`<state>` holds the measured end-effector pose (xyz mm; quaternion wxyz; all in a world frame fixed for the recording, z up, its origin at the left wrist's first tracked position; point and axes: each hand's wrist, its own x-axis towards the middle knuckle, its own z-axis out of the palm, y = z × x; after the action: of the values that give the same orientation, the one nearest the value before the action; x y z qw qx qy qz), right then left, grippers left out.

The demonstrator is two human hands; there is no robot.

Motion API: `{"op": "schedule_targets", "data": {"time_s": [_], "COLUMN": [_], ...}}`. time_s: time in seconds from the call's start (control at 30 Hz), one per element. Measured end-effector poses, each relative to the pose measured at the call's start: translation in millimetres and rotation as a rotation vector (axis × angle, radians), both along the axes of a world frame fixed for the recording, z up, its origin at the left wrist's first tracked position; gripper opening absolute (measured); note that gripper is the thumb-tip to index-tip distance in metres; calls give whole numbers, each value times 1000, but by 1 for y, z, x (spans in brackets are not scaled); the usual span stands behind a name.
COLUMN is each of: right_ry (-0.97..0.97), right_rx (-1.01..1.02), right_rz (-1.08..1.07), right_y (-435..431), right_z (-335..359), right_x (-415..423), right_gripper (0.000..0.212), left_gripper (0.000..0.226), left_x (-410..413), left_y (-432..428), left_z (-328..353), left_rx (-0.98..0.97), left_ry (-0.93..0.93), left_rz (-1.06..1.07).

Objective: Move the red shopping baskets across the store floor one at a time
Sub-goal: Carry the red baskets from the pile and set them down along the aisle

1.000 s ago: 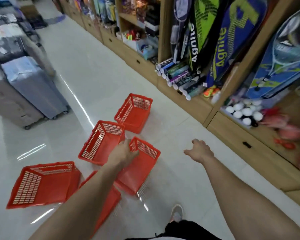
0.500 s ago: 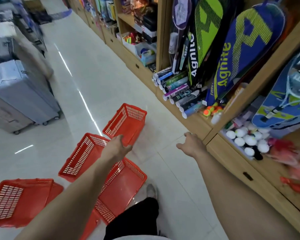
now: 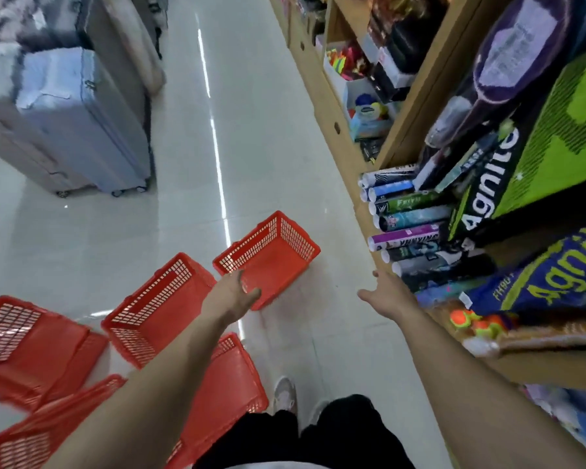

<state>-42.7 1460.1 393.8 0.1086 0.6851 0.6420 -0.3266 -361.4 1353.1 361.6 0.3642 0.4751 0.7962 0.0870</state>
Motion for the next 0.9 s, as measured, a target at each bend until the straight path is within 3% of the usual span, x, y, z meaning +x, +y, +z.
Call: {"op": "schedule_targets", "data": {"time_s": [0.13,0.3,0.37,0.43,0.6,0.9], "right_ry": [17,25,7,6,61,9], "right_rx": [-36,-93,-109,-109,-130,-30], "right_rz": [153,291,338,367,422,382], "right_y": [98,220,264,299,352,396], "right_z": [-47,-131,-171,-214,-348,-585], "right_x": [-33,-65,-82,-102,-158,-200], "right_gripper": [73,66,64,64,67,80], "left_gripper": [88,93,85,79,100,76], "left_x": [-18,-28,-31,-37,-58,-81], "left_y": [23,62,80,95,131,135], "left_z": [-25,-89,-125,-169,-297,-538], "left_rx": [-43,-120,-162,-189,-238,-183], "left_ry": [32,28,9,6,-42,13], "left_rz": [219,508,593,661,804,1077]}}
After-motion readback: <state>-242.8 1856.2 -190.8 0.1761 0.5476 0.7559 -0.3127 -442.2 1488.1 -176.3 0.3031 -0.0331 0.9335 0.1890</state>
